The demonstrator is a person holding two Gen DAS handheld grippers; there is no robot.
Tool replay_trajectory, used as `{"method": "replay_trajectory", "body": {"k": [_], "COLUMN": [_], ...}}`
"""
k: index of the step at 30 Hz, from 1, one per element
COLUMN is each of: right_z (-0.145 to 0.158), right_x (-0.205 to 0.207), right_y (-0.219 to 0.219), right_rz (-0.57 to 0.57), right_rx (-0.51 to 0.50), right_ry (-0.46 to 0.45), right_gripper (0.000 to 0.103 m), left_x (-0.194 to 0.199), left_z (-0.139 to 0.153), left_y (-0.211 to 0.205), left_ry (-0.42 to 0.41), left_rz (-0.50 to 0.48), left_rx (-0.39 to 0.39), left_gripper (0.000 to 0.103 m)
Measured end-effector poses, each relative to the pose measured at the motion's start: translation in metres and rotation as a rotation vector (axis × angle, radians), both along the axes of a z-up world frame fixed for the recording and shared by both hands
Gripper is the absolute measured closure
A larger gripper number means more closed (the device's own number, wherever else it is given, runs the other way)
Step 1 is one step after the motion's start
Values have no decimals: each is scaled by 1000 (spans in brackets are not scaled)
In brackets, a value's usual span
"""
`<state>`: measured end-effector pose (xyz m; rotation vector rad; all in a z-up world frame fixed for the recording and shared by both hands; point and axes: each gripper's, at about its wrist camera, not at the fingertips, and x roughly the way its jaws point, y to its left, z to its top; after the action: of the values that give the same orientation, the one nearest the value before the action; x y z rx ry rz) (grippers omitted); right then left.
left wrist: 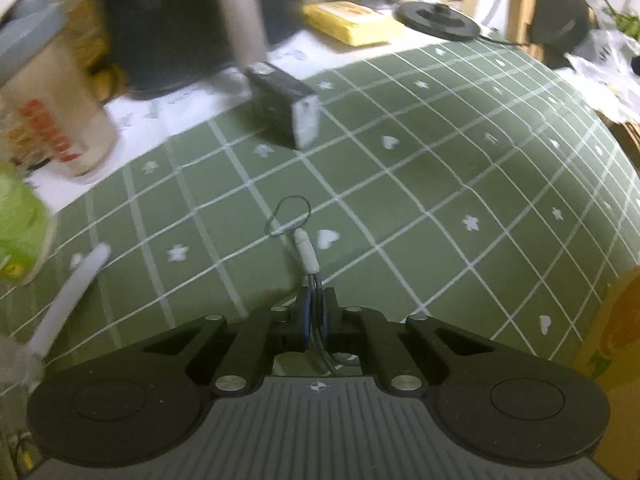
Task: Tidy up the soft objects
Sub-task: 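Close the left tool on the black earphone cable and lift it, then grasp the black power bank with the right tool while the left tool holds the earphone cable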
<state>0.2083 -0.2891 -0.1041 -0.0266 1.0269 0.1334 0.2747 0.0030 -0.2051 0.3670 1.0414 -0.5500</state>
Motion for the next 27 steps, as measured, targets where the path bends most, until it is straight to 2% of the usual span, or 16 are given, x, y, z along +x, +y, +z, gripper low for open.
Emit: {"method": "replay_trajectory", "body": {"k": [15,27], "right_z": [-13,-31], "right_x": [55,112], "right_y": [25,58], "right_rz": [211,280], "right_rx": [-53,-41], "right_ry": [-48,-65], "right_gripper": [0,0], "left_x": [-30,-53], "left_z": [49,96], "left_y": [45,81], "left_ry": [-49,-101], "left_rz": [172,320], "left_rx": [-70,-194], "left_gripper": [97,97]}}
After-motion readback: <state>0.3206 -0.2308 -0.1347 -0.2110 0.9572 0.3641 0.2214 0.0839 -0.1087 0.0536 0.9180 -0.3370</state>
